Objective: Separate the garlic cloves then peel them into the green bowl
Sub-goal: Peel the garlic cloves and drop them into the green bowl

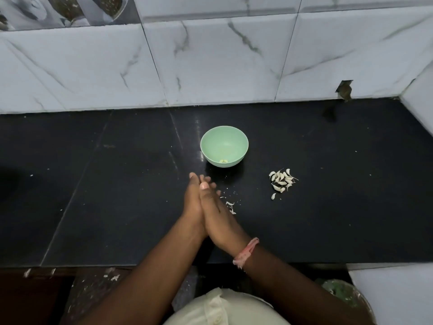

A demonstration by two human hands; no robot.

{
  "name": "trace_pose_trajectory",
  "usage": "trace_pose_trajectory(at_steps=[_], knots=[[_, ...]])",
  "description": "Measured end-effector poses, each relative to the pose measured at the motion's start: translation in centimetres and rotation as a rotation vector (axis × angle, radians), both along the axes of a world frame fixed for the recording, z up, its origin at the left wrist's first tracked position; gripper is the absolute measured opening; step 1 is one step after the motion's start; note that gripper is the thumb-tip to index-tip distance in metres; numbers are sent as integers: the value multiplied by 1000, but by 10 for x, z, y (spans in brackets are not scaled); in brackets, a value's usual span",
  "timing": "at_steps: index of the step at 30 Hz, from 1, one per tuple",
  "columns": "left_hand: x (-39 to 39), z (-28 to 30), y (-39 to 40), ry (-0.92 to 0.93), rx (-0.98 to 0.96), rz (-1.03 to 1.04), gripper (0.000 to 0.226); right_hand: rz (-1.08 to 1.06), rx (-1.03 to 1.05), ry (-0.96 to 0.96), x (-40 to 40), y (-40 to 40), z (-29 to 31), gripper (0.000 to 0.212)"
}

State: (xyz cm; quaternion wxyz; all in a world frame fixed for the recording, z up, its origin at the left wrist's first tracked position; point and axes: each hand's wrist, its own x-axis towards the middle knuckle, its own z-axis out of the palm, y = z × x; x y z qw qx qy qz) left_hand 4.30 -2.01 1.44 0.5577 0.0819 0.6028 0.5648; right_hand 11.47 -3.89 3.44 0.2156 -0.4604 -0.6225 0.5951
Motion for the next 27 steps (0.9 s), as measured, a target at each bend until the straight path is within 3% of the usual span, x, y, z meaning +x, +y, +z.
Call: trace_pose_trajectory(at_steps=[2,6,8,12,17,22,27], knots=[[4,11,9,-253,-37,2,56,-6,35,-158,11,16,-22,55],[21,14,2,-183,48,-48,52,-162,127,-420,33,37,-46,58],[25,13,7,-170,63,-84,46,-238,189,-321,36,35,-47,56],[37,-4,15,-269,-21,-112,44,-260,49,-35,29,21,-31,53],[35,-21,36,-273,-94,-58,59,-133,113,-98,38,6,-31,51],[27,-10,53,-300,-71,8,51,-248,419,-213,72,15,-48,20],[47,-9,60,-244,-163,-104,37,-441,413,-377,113,58,-63,14]])
